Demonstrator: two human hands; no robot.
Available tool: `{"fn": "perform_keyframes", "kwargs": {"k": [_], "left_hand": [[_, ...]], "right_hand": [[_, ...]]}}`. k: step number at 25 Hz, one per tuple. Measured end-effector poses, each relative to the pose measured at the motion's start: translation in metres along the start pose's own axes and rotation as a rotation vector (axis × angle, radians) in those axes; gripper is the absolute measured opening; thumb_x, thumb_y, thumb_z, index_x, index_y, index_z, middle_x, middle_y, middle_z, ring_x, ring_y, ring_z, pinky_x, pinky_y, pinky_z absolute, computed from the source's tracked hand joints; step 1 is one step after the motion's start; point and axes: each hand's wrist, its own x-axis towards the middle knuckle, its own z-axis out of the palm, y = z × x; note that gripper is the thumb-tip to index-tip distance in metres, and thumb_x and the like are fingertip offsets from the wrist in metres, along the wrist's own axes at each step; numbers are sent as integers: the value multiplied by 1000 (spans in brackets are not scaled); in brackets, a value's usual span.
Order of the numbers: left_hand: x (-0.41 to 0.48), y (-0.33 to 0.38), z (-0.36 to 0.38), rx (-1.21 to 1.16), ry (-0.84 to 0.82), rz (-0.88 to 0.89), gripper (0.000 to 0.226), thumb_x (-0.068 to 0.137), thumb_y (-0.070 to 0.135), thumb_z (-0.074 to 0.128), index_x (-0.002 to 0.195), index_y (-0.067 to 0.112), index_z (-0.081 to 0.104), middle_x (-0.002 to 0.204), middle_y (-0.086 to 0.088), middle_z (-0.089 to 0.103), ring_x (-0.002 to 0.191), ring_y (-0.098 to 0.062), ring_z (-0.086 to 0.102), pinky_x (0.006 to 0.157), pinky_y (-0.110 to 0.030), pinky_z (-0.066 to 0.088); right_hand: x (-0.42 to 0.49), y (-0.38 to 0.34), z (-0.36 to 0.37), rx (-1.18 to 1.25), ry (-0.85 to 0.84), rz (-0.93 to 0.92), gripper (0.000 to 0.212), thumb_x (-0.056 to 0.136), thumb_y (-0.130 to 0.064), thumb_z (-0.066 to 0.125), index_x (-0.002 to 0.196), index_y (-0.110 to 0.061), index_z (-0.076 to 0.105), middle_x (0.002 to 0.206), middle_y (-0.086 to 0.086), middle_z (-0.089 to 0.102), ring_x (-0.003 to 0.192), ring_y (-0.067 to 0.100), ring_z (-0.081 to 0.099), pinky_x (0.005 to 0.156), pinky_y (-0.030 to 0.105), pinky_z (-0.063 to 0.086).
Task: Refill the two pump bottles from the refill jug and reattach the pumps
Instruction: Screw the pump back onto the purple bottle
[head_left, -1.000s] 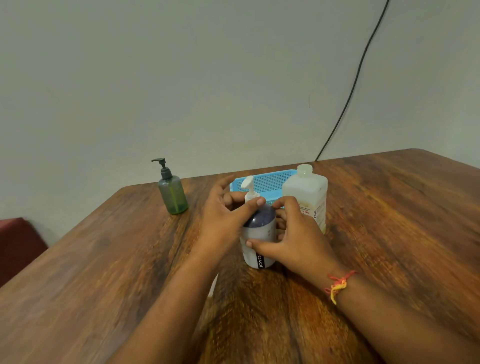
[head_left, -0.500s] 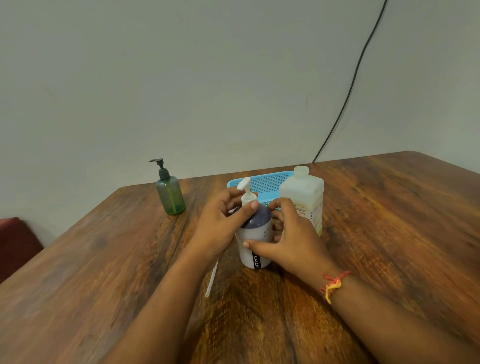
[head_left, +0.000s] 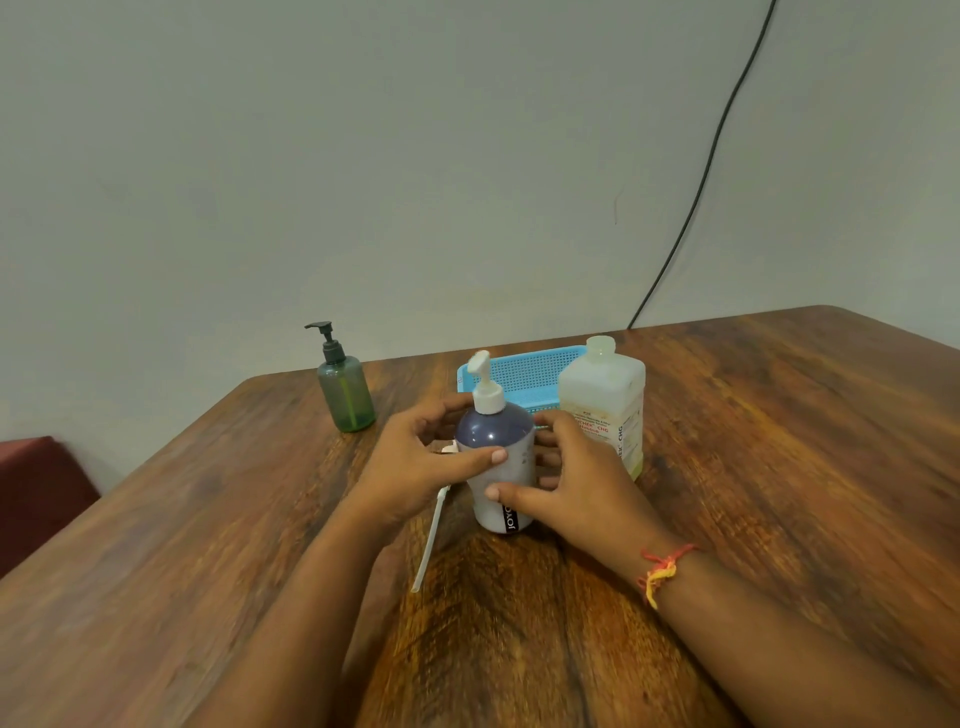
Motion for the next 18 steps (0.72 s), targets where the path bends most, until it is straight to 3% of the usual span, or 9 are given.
{"fn": "perform_keyframes", "kwargs": {"k": [2,7,10,15,18], "left_hand": [[0,10,-5,-67,114,24,63,67,25,87,127,19,68,117,1,76,111,-16,71,98,-42,58],[33,38,-18,-175,393,58,42,74,25,87,111,34,68,110,7,75,103,-10,72,87,-32,60],[68,44,-9,-126,438,86,41,76,21,87,111,29,68,104,11,74,91,-4,72,78,-21,60],[116,14,16,6,426,-20,54,74,27,89,122,19,67,111,4,72,101,-14,69,86,-30,61],[130,-6,32,78,398,-68,48,77,25,88,117,19,64,111,4,69,95,-11,66,71,-15,52]], "right_hand": [[-1,2,0,-38,-62,18,97,67,-61,84,145,-26,40,139,-8,56,119,8,59,97,35,56],[0,4,2,-196,-153,43,86,70,-68,76,140,-26,50,134,-6,61,117,8,59,95,33,56],[1,4,1,-243,-163,33,81,71,-69,74,137,-27,54,126,-6,63,111,6,60,92,33,57],[0,2,1,-290,-170,19,71,75,-68,71,131,-27,58,119,-8,62,105,6,60,88,32,57],[0,1,0,-315,-184,-5,66,79,-68,68,131,-28,57,117,-9,60,104,6,58,88,31,56]]}}
